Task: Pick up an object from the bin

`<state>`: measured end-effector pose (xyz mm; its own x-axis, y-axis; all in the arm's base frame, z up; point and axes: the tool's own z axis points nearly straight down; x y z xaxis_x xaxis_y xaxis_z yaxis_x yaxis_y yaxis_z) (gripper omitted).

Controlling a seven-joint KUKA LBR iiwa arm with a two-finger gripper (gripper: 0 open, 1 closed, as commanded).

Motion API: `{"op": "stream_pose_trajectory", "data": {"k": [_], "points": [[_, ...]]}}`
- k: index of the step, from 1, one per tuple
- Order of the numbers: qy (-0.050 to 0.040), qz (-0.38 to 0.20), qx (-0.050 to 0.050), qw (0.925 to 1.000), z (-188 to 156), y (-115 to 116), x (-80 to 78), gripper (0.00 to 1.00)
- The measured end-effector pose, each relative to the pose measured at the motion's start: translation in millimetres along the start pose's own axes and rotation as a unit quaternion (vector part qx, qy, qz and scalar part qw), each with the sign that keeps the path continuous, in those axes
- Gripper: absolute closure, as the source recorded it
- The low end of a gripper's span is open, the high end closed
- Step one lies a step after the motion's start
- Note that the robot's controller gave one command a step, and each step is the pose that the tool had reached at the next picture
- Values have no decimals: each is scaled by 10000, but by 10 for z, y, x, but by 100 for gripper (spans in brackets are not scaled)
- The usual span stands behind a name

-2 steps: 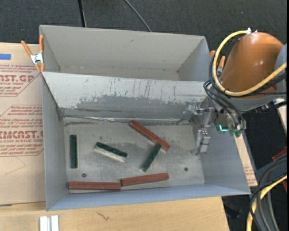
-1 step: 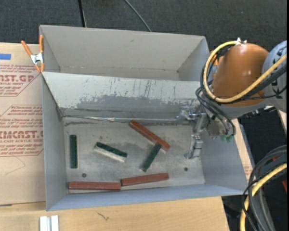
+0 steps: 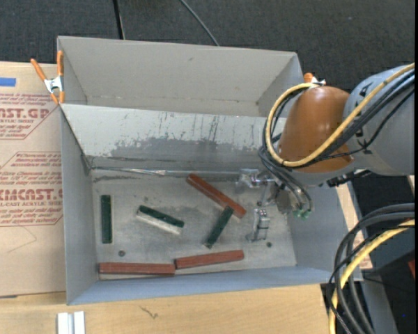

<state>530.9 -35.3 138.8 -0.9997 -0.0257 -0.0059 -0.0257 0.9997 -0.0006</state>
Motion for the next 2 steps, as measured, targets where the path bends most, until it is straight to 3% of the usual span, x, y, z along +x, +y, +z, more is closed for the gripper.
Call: {"op": "stream_pose_trajectory", "data": {"k": [1,2], "points": [[1,-88,-3,10000,533,78,-246,0],[-12,951,-5,9955,665,-80,194,100]]}}
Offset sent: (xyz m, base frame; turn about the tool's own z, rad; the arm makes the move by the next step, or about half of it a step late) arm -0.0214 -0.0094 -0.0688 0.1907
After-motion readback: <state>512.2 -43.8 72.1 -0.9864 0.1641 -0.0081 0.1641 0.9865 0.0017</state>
